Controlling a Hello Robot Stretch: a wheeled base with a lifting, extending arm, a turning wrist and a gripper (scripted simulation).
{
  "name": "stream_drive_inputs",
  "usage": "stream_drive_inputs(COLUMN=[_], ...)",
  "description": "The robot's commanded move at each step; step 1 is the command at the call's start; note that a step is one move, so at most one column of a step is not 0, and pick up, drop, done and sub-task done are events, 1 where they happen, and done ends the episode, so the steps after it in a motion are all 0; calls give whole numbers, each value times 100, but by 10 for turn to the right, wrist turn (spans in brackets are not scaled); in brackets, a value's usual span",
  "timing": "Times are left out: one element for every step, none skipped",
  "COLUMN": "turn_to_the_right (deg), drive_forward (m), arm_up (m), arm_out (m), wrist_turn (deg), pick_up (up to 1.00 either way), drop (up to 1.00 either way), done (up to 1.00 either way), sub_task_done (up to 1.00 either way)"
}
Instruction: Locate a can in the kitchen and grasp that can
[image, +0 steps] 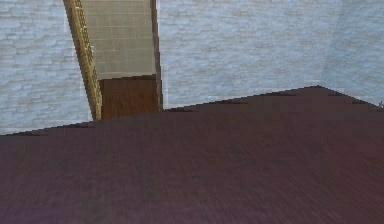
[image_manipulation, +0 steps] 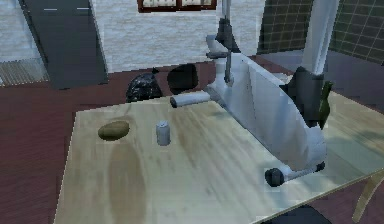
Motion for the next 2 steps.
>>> stream_drive_inputs(turn_to_the_right=[0,0], drive_forward=[0,0], arm_up=[50,36], arm_out=[0,0], wrist_turn=[0,0], pick_up=[0,0], drop=[0,0], done=[0,0], sub_task_done=[0,0])
